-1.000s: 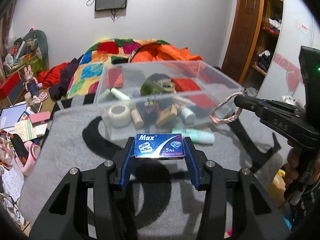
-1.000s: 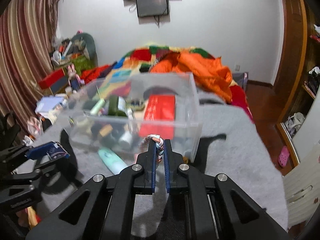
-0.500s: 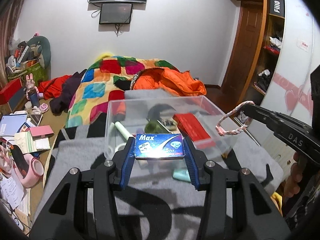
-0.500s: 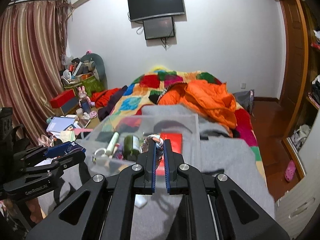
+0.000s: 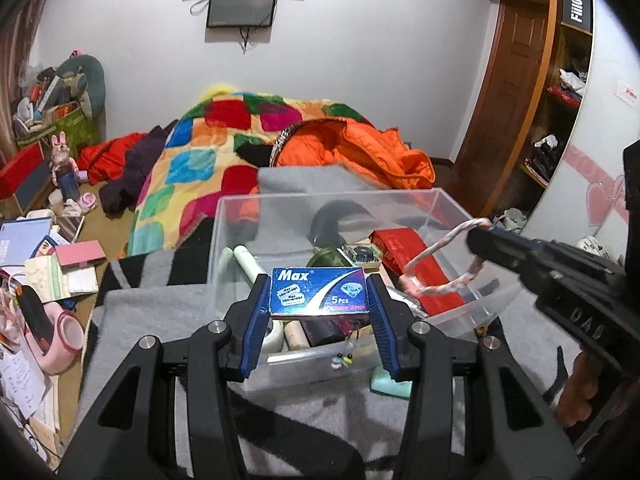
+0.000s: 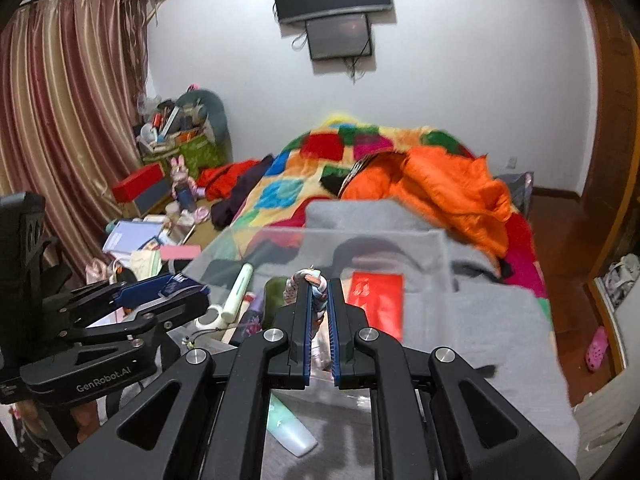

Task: Organize objects
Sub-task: 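Carry razor box and rope bracelet into the clear box and release both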

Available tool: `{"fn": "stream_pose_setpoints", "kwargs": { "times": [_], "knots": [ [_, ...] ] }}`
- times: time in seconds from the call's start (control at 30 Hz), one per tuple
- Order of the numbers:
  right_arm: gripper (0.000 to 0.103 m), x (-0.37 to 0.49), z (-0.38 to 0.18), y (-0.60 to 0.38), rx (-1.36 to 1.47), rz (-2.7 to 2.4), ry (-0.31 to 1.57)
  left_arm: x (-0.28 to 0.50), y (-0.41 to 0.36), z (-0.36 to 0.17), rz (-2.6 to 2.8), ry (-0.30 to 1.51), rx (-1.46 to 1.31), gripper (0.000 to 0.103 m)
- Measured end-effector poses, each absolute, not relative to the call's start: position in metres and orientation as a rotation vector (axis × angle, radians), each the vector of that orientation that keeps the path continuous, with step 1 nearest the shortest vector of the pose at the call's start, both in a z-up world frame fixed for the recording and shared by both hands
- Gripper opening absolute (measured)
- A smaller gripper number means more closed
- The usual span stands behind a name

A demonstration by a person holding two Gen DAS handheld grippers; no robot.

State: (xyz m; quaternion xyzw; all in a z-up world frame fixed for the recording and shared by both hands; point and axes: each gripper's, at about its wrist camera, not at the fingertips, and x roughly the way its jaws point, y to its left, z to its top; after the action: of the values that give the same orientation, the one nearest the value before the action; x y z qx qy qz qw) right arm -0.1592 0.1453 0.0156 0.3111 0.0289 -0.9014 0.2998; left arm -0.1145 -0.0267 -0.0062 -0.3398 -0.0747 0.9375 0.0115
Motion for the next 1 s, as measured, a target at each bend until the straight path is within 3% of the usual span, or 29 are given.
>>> {"fn": "stream_pose_setpoints", "kwargs": {
  "times": [0.43,0.6,0.77,0.9,1.0],
  "knots": [
    [0.007,-0.183,-0.019,0.144,0.946,-2.417,0.172,-0.131,-0.018,-0.026,2.867,-0.226,-1.131,0.047],
    [0.009,-0.181,-0.022,0.146,0.977,-2.383,0.22,-0.126,-0.017,-0.021,2.881,-0.215,-1.119,0.057],
    [0.035,-0.171,-0.015,0.157,0.95,-2.399,0.217,-0.113,-0.013,-0.01,2.896,-0.2,-1.076,0.067],
    [0.038,-0.163,-0.009,0.167,0.934,-2.416,0.229,-0.098,-0.007,-0.003,2.899,-0.161,-1.053,0.079],
    [0.047,-0.153,-0.002,0.179,0.912,-2.435,0.226,-0.085,-0.003,0.002,2.897,-0.139,-1.035,0.084]
  ]
}}
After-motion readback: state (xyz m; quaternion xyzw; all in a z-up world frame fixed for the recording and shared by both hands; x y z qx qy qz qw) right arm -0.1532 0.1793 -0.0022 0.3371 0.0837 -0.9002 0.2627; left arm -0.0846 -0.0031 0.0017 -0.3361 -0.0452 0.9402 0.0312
